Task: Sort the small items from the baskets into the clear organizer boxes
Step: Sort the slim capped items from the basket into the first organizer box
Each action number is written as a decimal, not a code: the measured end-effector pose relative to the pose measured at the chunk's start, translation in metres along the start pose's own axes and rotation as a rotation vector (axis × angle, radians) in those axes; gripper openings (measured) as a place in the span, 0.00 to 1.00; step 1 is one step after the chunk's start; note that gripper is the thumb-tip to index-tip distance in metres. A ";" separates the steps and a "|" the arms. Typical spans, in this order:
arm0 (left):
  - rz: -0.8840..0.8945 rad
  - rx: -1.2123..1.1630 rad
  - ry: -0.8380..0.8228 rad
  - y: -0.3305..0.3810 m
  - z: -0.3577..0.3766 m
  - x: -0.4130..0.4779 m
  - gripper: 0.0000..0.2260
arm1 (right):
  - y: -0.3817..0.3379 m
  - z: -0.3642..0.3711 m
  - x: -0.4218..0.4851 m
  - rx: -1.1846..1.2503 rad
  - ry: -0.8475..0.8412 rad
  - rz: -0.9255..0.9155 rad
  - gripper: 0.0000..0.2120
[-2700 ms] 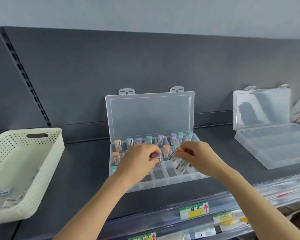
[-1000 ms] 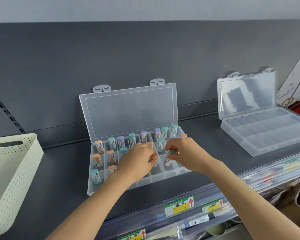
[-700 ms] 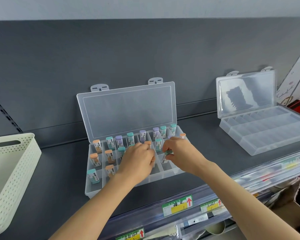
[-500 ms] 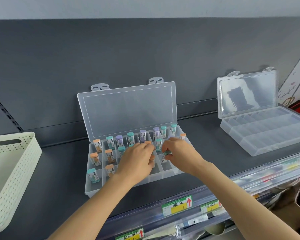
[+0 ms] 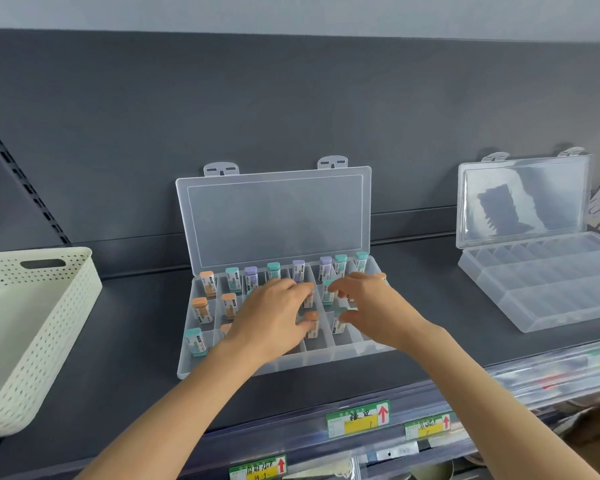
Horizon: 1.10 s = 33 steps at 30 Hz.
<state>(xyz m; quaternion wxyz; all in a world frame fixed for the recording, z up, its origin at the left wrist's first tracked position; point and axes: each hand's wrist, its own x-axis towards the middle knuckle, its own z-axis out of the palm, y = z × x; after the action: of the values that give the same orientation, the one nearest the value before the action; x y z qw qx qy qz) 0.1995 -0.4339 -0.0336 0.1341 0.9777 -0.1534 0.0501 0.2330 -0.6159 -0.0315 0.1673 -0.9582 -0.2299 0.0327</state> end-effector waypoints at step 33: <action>-0.337 0.046 0.086 -0.265 -0.130 -0.184 0.24 | -0.279 0.060 0.079 0.154 0.045 -0.310 0.25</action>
<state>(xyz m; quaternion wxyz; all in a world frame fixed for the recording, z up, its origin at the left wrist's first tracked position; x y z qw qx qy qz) 0.1009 -0.1025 -0.0001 0.1245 0.9894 0.0197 0.0724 0.1757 -0.3283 0.0069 0.2482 -0.8962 -0.3677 0.0028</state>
